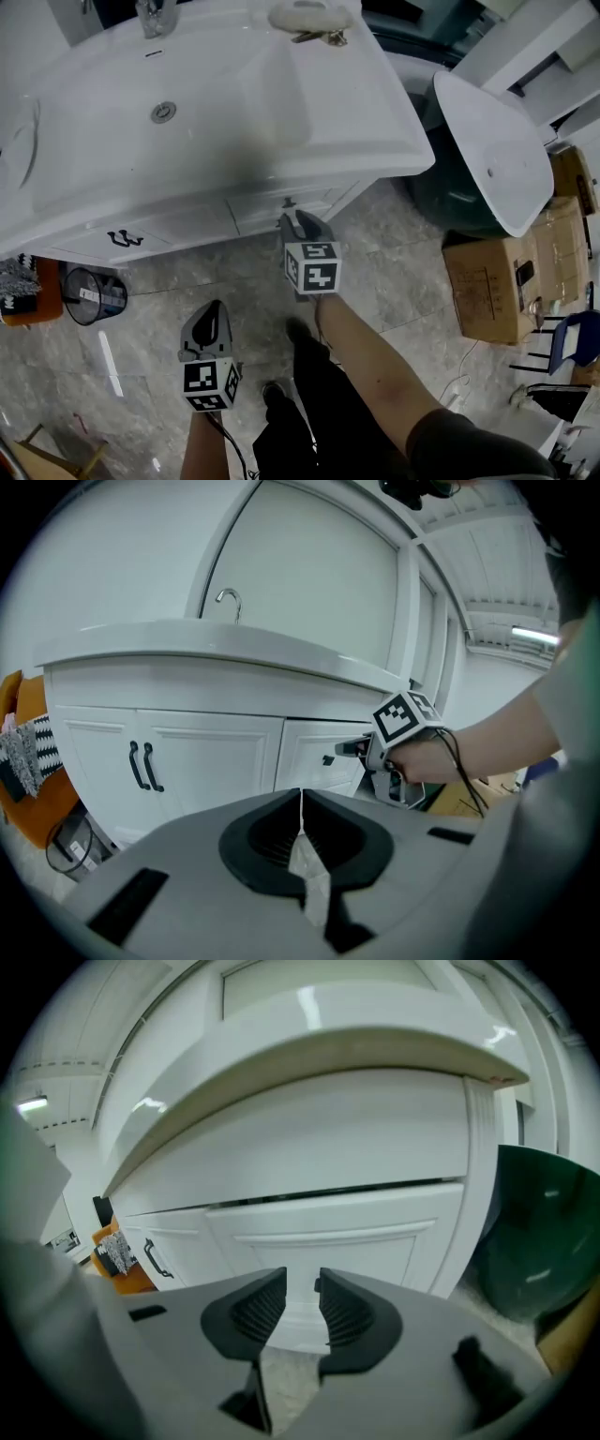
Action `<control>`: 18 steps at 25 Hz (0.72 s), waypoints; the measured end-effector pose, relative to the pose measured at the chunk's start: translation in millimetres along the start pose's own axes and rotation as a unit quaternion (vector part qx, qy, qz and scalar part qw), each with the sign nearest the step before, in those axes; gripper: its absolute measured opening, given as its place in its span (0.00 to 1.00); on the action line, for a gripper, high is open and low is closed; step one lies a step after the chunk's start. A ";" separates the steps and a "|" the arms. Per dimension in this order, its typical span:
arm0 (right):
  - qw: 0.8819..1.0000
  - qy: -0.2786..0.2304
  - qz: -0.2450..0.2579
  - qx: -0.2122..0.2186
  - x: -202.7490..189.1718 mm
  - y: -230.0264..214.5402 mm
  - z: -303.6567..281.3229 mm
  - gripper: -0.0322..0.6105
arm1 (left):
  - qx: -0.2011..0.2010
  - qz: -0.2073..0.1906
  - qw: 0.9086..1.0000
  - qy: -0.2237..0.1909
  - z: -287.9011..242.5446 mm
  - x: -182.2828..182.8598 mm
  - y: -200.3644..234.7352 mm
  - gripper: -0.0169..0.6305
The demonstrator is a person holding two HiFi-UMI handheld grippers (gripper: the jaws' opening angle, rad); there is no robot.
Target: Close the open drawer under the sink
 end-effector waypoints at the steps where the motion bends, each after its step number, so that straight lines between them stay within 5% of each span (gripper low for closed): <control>1: 1.000 -0.002 -0.004 0.000 -2.3 5.8 12.9 0.23 | -0.002 -0.004 1.000 -0.004 10.9 1.9 -1.5 0.05; 18: 0.998 -0.060 -0.034 0.002 -45.4 52.5 269.2 0.11 | -0.047 -0.046 0.997 -0.043 180.6 -6.9 -67.7 0.05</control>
Point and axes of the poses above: the fingertips, and each gripper's own axes: z backward along the fingers, y to its left, x out of its top, the point moved 9 cm from there along z, backward along the fingers, and after that the axes turned 10 degrees about y, right-handed, at the moved point
